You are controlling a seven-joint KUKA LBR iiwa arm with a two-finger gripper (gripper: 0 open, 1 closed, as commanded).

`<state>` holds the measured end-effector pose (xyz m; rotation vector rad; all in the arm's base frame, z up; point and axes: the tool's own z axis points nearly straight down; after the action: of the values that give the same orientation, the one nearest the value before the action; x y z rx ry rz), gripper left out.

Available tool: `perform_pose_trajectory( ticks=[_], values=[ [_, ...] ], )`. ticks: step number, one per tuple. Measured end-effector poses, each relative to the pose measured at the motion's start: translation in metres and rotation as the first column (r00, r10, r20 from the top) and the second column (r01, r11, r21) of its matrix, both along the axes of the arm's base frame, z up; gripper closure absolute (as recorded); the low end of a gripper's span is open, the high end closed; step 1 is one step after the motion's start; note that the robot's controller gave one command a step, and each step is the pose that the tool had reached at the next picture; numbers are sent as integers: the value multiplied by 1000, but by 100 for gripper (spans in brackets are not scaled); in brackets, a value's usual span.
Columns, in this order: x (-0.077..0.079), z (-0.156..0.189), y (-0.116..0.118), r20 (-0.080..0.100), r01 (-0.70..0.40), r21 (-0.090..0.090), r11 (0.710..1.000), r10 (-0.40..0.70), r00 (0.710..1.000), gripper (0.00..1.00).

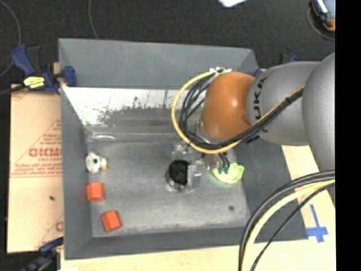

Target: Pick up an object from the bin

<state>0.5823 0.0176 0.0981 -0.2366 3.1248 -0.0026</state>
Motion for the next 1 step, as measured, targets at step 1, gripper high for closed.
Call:
perform_pose_trajectory(
  ticks=[1],
  values=[
    [0, 0, 0, 0, 0, 0, 1000, 0, 1000, 100]
  ],
)
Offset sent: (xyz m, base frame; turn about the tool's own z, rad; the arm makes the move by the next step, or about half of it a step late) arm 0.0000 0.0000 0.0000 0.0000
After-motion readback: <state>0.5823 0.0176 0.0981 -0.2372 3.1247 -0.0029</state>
